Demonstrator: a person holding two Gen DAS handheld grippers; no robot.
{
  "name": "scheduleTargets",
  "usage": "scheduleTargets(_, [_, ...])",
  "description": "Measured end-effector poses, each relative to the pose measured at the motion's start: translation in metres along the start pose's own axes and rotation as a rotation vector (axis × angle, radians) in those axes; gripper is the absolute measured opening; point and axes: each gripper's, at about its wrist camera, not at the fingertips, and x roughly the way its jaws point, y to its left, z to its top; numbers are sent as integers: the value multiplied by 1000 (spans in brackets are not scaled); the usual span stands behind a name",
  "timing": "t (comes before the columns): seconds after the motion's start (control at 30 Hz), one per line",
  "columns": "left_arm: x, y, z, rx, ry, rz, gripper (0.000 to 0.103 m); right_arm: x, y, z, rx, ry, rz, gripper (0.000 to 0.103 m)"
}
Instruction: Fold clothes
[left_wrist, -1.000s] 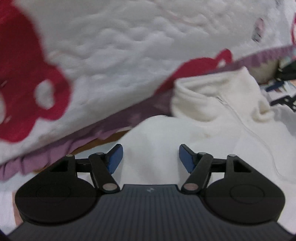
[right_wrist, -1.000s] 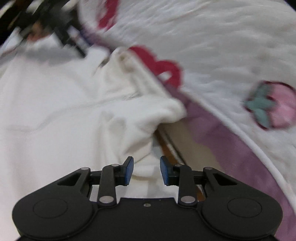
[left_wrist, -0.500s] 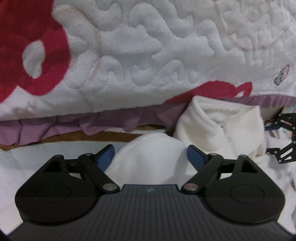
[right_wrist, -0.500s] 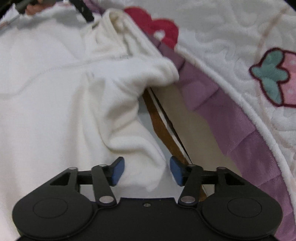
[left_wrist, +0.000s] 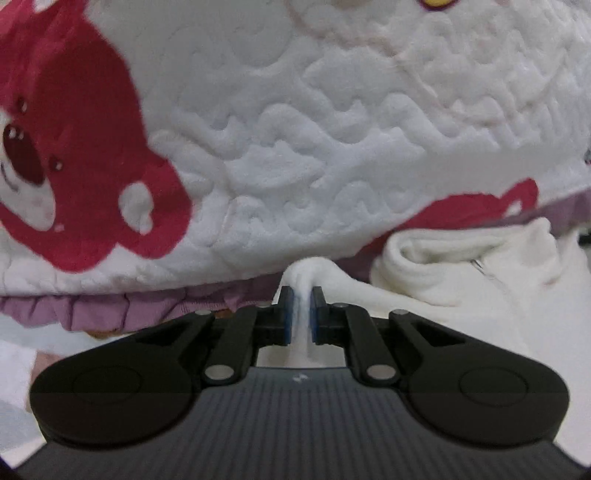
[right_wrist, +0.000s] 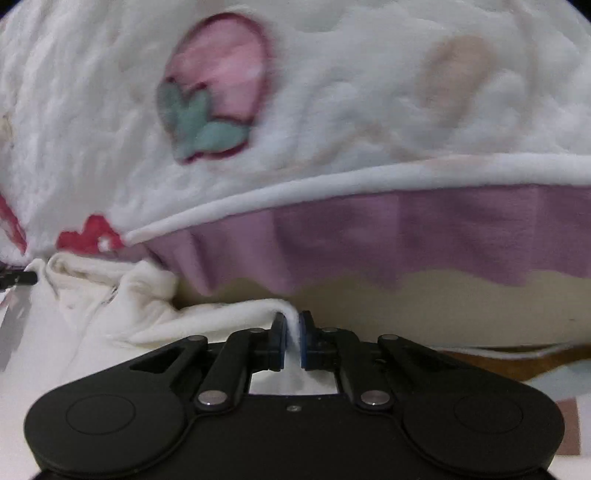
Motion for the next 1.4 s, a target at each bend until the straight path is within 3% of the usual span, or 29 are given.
scheduleTargets(0.07, [4,-2,-4,-2,-19,43,20,8,14,-4,-114,88,-46,9])
scheduleTargets(0.13, [3,-4,-11,-30,-39,75,47,13,24,-8,-164,134,-110,14])
scheduleTargets(0.2, [-6,-8,-15,-32,-60,101,53,6,23,-10,-124,114,-129,29])
scheduleTargets(0.27, [-23,-15,-18,-34,-106,124,55,-11,13,-13,-60,93,-133,39])
scheduleTargets(0.43, [-81,-28,-20,-137,-215,104,57,-74,-10,-21,33,92,-155,38])
scheduleTargets(0.53, [-131,-23,-33,-229,-244,93,57,-137,-20,-26,83,54,-119,40])
scheduleTargets(0.67, [-208,-37,-66,-316,-294,72,57,-223,11,-60,112,-13,-3,41])
scheduleTargets(0.73, [-245,-49,-76,-306,-319,72,57,-271,28,-91,134,-84,51,48])
scheduleTargets(0.77, [-266,-53,-84,-296,-336,71,57,-288,30,-108,160,-125,73,57])
scheduleTargets(0.8, [-286,-58,-91,-286,-354,70,63,-304,33,-125,189,-163,93,58])
scheduleTargets(0.83, [-307,-62,-99,-277,-371,69,69,-312,34,-138,230,-185,103,58])
scheduleTargets(1.1, [-389,-64,-164,-223,-376,143,69,-352,57,-184,396,-227,76,58])
scheduleTargets(1.17, [-393,-64,-167,-234,-318,168,69,-366,70,-179,354,-214,80,58])
scheduleTargets(1.27, [-412,-70,-152,-240,-229,141,69,-386,91,-171,285,-190,86,58])
scheduleTargets(1.4, [-419,-77,-153,-138,-274,142,83,-345,123,-128,-17,-17,67,58])
